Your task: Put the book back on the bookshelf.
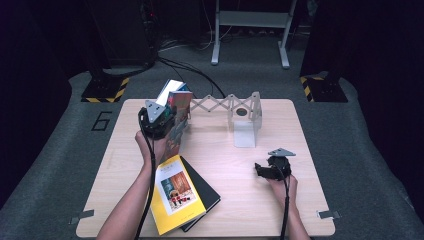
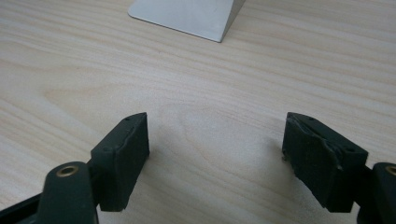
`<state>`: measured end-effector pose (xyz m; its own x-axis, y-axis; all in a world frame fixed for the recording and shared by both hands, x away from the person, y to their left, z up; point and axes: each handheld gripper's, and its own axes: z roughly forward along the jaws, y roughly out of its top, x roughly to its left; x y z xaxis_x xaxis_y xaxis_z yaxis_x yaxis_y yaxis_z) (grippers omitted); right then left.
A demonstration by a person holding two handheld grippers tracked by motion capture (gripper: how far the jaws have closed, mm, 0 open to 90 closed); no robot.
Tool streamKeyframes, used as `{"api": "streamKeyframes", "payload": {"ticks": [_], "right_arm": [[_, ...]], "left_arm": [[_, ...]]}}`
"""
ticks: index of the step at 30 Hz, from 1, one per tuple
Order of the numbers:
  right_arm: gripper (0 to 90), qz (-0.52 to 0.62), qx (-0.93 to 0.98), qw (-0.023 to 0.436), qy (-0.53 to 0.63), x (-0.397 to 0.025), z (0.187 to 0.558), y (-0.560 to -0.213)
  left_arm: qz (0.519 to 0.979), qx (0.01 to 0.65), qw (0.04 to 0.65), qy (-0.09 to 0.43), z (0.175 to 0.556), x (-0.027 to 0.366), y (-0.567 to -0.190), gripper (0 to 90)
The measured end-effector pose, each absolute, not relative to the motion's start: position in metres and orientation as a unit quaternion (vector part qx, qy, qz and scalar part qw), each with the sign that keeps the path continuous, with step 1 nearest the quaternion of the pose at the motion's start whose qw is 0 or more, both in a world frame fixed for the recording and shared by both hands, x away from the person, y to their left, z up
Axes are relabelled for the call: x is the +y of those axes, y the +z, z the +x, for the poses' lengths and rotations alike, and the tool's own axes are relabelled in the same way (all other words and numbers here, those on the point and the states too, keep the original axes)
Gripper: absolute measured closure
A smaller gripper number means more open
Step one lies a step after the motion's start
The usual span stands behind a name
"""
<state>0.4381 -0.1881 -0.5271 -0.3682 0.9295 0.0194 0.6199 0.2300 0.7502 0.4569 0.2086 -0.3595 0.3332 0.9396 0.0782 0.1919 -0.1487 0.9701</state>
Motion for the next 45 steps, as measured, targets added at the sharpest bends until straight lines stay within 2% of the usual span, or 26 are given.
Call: {"api": "streamKeyframes", "payload": {"ticks": [10,22,33,39,41,45], "right_arm": [[22.5,0.516,0.751,0.224,0.345,-0.188,0.438,-0.527],[22.4,0.515,0.752,0.223,0.346,-0.188,0.438,-0.527],[22.4,0.516,0.751,0.222,0.346,-0.188,0.438,-0.527],[22.4,0.516,0.752,0.223,0.345,-0.188,0.438,-0.527],[22.4,0.516,0.752,0.223,0.345,-0.188,0.438,-0.527],[22.4,0.516,0.752,0.223,0.345,-0.188,0.438,-0.527]], "left_arm": [[0.616,0.439,0.514,0.404,0.454,0.198,-0.369,74.5],[0.628,0.434,0.506,0.401,0.449,0.199,-0.374,74.2],[0.716,0.424,0.434,0.345,0.447,0.206,-0.351,72.1],[0.753,0.41,0.41,0.311,0.45,0.206,-0.347,65.5],[0.765,0.406,0.398,0.304,0.451,0.204,-0.349,66.2],[0.767,0.398,0.396,0.312,0.449,0.2,-0.351,73.8]]}}
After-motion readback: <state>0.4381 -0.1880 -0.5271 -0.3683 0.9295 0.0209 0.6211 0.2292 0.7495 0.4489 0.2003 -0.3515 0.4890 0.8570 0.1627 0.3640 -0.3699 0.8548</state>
